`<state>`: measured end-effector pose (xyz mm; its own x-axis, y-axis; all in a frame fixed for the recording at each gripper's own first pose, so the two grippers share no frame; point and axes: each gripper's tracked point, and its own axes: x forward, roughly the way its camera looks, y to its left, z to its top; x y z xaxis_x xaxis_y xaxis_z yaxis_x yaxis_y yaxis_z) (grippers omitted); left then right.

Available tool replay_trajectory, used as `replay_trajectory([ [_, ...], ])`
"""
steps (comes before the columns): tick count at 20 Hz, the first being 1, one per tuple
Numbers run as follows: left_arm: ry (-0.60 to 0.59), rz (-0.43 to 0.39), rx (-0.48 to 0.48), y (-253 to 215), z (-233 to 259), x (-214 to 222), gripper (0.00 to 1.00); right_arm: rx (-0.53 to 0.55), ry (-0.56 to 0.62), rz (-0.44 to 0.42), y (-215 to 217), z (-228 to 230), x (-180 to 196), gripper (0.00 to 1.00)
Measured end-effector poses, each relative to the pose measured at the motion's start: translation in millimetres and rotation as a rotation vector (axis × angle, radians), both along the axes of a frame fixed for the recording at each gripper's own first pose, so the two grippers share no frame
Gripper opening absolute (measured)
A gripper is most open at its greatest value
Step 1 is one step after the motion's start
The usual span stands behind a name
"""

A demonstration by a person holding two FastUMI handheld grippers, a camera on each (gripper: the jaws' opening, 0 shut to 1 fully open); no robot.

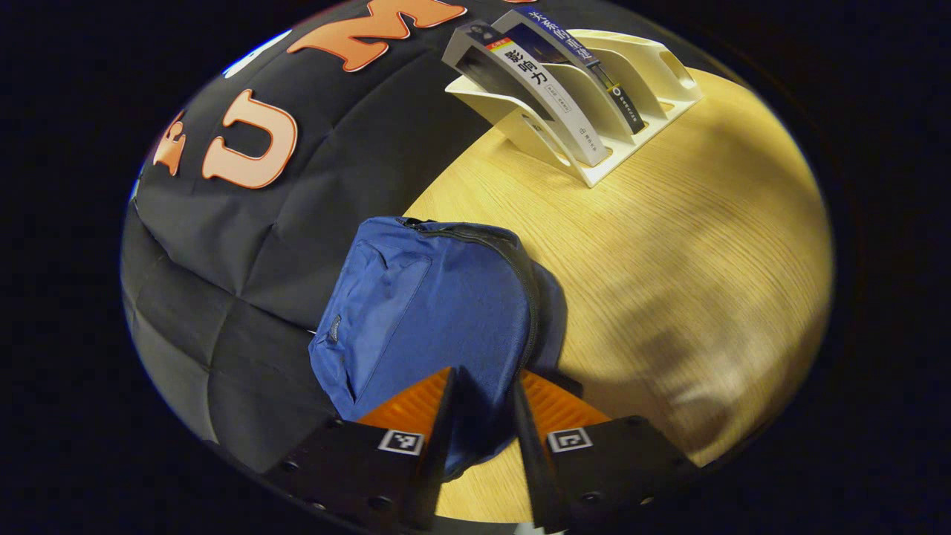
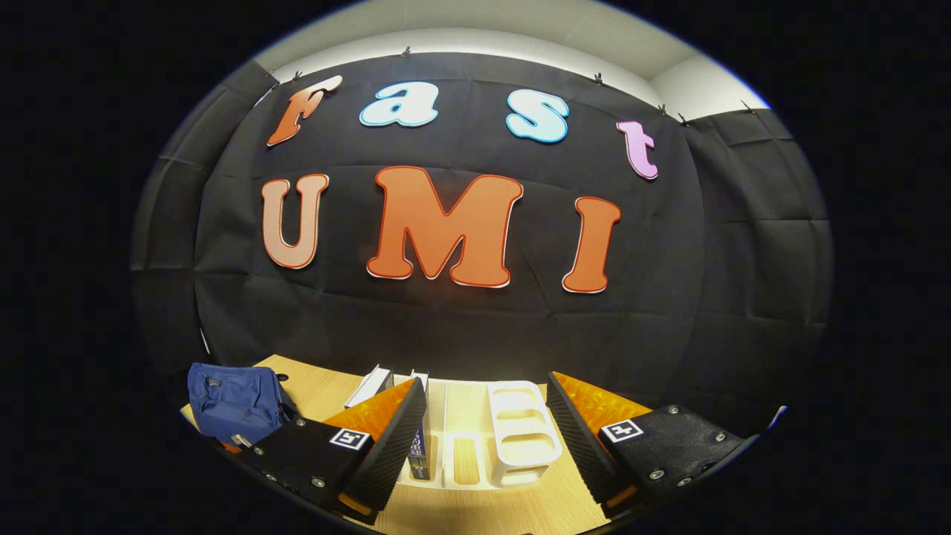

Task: Open the schoolbag, grab two books from the bookshelf and put them into the schoolbag.

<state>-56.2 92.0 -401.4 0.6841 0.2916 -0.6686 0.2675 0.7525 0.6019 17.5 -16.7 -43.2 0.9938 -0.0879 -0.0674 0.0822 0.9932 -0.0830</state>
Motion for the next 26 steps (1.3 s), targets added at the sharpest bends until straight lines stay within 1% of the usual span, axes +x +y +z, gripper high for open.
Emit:
replay_trajectory([
  [1, 0.004, 0.008, -0.012, 0, 1, 1, 0.29, 0.001, 0.003, 0.005, 1, -1, 0, 0.97],
  [2, 0.004, 0.02, -0.028, 1, 3, 1, 0.17, 0.001, 0.005, 0.013, 4, -2, 0, 0.97],
  [3, 0.006, 0.03, -0.051, 0, 6, 1, 0.19, 0.002, 0.008, 0.025, 8, -2, 1, 0.97],
  [5, 0.004, 0.054, -0.107, 2, 6, 5, 0.13, -0.001, 0.036, 0.051, 18, -9, 3, 0.97],
  [6, 0.018, 0.071, -0.132, 4, 5, 3, 0.08, 0.002, 0.05, 0.075, 26, -11, 3, 0.97],
  [9, 0.027, 0.082, -0.218, 4, 16, 9, 0.04, 0.016, 0.095, 0.152, 55, -12, 8, 0.97],
  [12, 0.027, 0.088, -0.298, 9, 41, 18, 0.02, 0.015, 0.145, 0.248, 90, -12, 20, 0.97],
  [14, 0.033, 0.103, -0.358, 15, 55, 24, 0.02, 0.009, 0.195, 0.291, 109, -17, 33, 0.97],
  [15, 0.043, 0.11, -0.389, 18, 62, 27, 0.02, 0.005, 0.24, 0.309, 116, -26, 38, 0.97],
  [17, 0.054, 0.121, -0.416, 29, 74, 29, 0.02, 0.004, 0.343, 0.321, 129, -41, 45, 0.97],
  [20, 0.046, 0.146, -0.482, 39, 97, 38, 0.02, 0.01, 0.446, 0.34, 146, -51, 64, 0.97],
  [23, 0.041, 0.159, -0.535, 47, 117, 43, 0.02, -0.004, 0.572, 0.313, 154, -74, 91, 0.98],
  [26, 0.043, 0.165, -0.601, 56, 134, 50, 0.02, -0.018, 0.728, 0.295, 159, -104, 103, 0.97],
])
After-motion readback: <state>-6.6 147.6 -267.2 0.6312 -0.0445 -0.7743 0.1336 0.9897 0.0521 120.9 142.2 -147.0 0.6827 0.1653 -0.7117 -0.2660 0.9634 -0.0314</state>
